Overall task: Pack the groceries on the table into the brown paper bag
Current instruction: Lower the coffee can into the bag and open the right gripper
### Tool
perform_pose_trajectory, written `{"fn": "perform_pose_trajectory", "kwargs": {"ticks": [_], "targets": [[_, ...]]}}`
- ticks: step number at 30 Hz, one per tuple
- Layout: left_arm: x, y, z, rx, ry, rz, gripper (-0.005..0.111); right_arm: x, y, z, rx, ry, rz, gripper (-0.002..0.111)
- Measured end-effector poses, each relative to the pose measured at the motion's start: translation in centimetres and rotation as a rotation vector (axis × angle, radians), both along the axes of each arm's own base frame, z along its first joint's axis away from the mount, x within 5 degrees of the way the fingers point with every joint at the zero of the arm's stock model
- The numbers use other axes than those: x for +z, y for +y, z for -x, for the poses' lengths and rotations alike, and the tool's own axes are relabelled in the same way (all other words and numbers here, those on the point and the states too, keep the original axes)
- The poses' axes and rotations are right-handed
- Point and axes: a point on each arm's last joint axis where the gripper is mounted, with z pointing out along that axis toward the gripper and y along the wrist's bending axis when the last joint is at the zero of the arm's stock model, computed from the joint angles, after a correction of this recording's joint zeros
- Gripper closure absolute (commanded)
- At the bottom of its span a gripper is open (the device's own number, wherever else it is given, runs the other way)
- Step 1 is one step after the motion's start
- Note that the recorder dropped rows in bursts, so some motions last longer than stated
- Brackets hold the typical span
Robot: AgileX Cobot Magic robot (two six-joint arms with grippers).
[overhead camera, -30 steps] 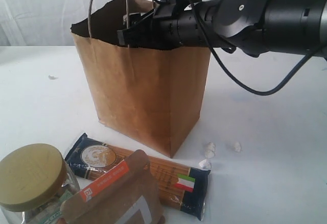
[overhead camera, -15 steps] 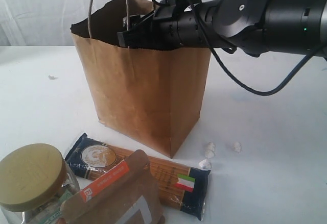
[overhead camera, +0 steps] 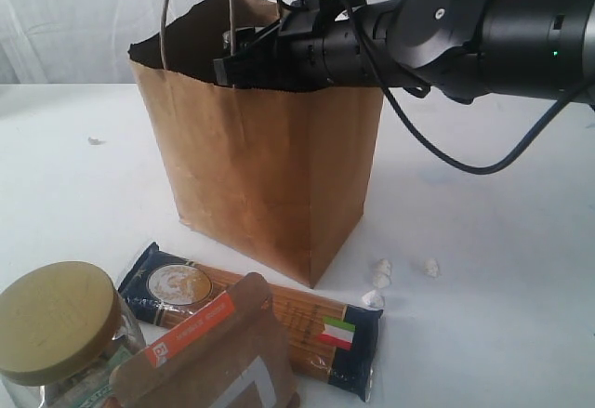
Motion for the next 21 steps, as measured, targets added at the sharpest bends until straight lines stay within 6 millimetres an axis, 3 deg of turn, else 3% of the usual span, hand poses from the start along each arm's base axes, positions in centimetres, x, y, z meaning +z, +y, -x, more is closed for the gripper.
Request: {"fn": "perform_pose_trajectory", "kwargs": {"ticks": [10, 21], "targets": [[0.00, 0.00, 0.00, 0.000, 0.000, 0.000, 0.107, 0.19, -0.02, -0.02, -0.004, -0.006, -0.006, 0.021], [0.00, 0.00, 0.00, 0.000, 0.000, 0.000, 0.107, 0.35, -0.05, 0.04, -0.002, -0.008, -0.008, 0.020]]}}
